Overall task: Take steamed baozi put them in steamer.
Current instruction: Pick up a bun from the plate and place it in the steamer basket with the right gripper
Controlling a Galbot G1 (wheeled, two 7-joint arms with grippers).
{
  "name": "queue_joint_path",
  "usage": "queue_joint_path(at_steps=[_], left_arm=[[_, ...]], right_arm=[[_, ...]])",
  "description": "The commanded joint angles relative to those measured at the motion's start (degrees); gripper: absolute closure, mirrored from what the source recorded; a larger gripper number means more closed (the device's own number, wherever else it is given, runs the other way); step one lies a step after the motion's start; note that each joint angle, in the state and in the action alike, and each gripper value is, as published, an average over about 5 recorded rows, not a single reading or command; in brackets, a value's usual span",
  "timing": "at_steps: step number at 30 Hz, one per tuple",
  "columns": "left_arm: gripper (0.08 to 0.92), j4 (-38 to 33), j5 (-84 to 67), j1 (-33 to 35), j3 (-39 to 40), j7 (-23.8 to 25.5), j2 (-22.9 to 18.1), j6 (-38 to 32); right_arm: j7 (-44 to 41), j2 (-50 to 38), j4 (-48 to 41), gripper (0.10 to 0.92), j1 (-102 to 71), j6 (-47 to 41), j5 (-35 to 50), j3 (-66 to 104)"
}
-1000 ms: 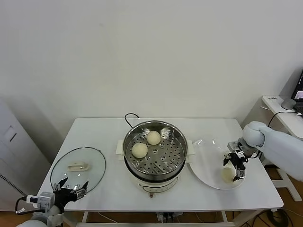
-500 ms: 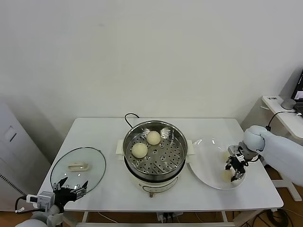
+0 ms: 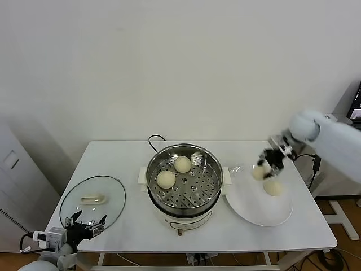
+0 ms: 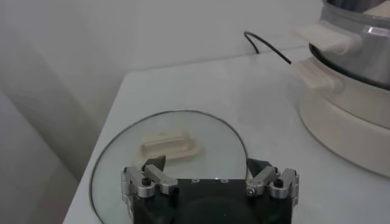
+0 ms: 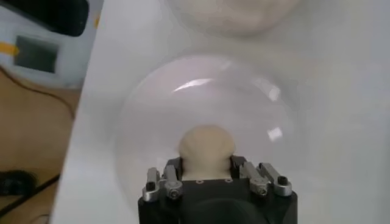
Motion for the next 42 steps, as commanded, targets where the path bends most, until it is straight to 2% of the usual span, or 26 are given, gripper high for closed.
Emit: queue_joint_path(at_steps=[1, 7, 12, 17, 27, 42], left_arm=[[0.177, 0.07, -0.01, -0.07, 0.14, 0.04, 0.17, -0.12], [0.177, -0.02, -0.02, 0.22, 0.19, 0.04, 0.10, -0.33], [0.177, -0.11, 0.01, 0.35, 0.24, 0.07, -0.11, -0.40], [0.177, -0.21, 0.07, 0.34, 0.20, 0.09, -0.34, -0.37], [0.177, -0.05, 0.09, 0.17, 0.10, 0.10, -0.26, -0.35], [0.177, 0.21, 0.08, 0.15, 0.10, 0.14, -0.22, -0.40]], right_arm=[[-1.29, 10.00, 1.55, 0.541, 13.45, 11.70, 9.64, -2.78], [-1.00, 15.95, 2.76, 0.541, 12.70, 19.75, 8.77, -3.65], [-0.98, 21.62, 3.84, 0.541, 10.68, 27.54, 4.82, -3.43], [-0.44, 24.78, 7.85, 0.539, 8.52, 31.17, 1.82, -3.92], [-0.22, 24.46, 15.34, 0.541, 2.92, 33.78, -4.52, -4.64], [-2.37, 22.45, 18.01, 0.536, -4.77, 38.16, -16.28, -1.83]])
